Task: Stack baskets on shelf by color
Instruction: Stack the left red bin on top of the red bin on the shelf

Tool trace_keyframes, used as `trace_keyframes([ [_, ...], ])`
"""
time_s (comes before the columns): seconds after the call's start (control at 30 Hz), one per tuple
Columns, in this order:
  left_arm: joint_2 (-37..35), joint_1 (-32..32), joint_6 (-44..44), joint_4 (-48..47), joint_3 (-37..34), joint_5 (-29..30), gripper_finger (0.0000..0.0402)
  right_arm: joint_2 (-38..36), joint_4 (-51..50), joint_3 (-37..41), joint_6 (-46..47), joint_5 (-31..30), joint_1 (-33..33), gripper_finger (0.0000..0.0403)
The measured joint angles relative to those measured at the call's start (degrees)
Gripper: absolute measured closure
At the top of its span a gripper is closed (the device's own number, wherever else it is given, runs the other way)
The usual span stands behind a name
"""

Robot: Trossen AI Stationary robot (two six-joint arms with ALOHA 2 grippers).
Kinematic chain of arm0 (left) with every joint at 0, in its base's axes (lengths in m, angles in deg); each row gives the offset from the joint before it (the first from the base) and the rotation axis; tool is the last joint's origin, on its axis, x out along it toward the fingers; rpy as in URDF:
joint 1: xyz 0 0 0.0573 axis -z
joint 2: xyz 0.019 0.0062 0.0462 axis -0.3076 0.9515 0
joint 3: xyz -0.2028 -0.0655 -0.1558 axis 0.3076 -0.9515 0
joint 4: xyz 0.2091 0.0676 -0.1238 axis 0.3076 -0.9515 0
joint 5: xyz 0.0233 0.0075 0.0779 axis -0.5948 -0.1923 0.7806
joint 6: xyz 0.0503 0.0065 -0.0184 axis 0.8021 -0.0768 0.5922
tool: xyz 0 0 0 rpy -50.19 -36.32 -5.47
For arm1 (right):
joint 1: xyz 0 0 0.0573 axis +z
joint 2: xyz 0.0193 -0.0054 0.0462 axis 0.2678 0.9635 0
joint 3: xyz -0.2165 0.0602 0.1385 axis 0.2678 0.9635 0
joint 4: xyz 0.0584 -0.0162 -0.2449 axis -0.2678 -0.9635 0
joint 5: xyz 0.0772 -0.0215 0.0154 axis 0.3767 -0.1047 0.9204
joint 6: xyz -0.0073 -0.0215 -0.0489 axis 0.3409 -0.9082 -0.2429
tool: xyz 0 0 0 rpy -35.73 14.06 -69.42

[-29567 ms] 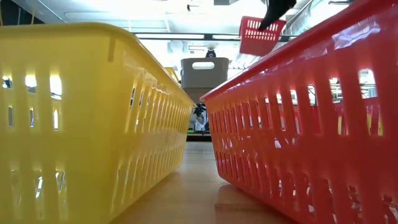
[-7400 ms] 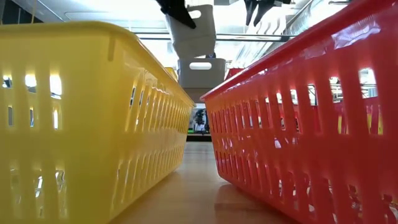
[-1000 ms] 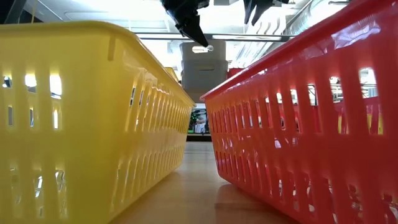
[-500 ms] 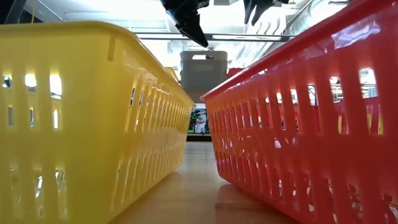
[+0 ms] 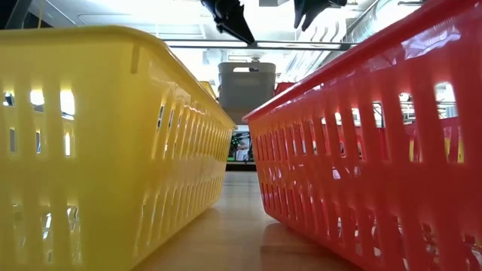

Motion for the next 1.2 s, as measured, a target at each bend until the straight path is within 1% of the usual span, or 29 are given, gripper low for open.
trace_keyframes([
  [0.07, 0.00, -0.02, -0.32, -1.06, 0.66, 1.55, 0.0298, 0.00, 0.01, -0.01, -0.74, 0.22, 0.01, 0.0307],
  [0.23, -0.02, -0.04, -0.05, -5.84, 2.05, 5.40, 0.0298, 0.00, 0.00, 0.00, -2.27, 4.75, 0.35, 0.0307],
  [0.37, -0.53, -0.09, -0.78, -9.41, 2.18, 5.72, 0.0298, 0.00, 0.00, -0.01, -3.59, 6.46, 1.86, 0.0307],
  [0.57, -3.24, 0.59, -3.61, -16.18, 2.23, 5.77, 0.0298, 0.00, 0.02, -0.02, -3.50, 12.11, 5.51, 0.0307],
  [0.7, -5.92, 1.56, -4.93, -20.14, 2.23, 5.21, 0.0298, 0.00, 0.00, -0.02, -1.78, 16.18, 9.15, 0.0307],
  [0.83, -9.22, 2.54, -6.87, -23.41, 1.74, 2.67, 0.0298, 0.00, 0.22, -0.02, -1.10, 16.66, 14.04, 0.0307],
  [0.97, -14.65, 3.91, -9.91, -23.12, -2.94, 0.02, 0.0298, 0.01, 2.81, -0.02, 2.52, 15.38, 19.12, 0.0306],
  [1.1, -21.42, 6.53, -12.98, -22.43, -10.76, -0.24, 0.0298, 0.85, 5.46, -0.07, 4.87, 14.89, 24.32, 0.0298],
  [1.2, -26.24, 8.97, -15.55, -19.26, -16.83, -0.20, 0.0298, 2.31, 7.23, -0.07, 6.73, 14.87, 28.06, 0.0285],
])
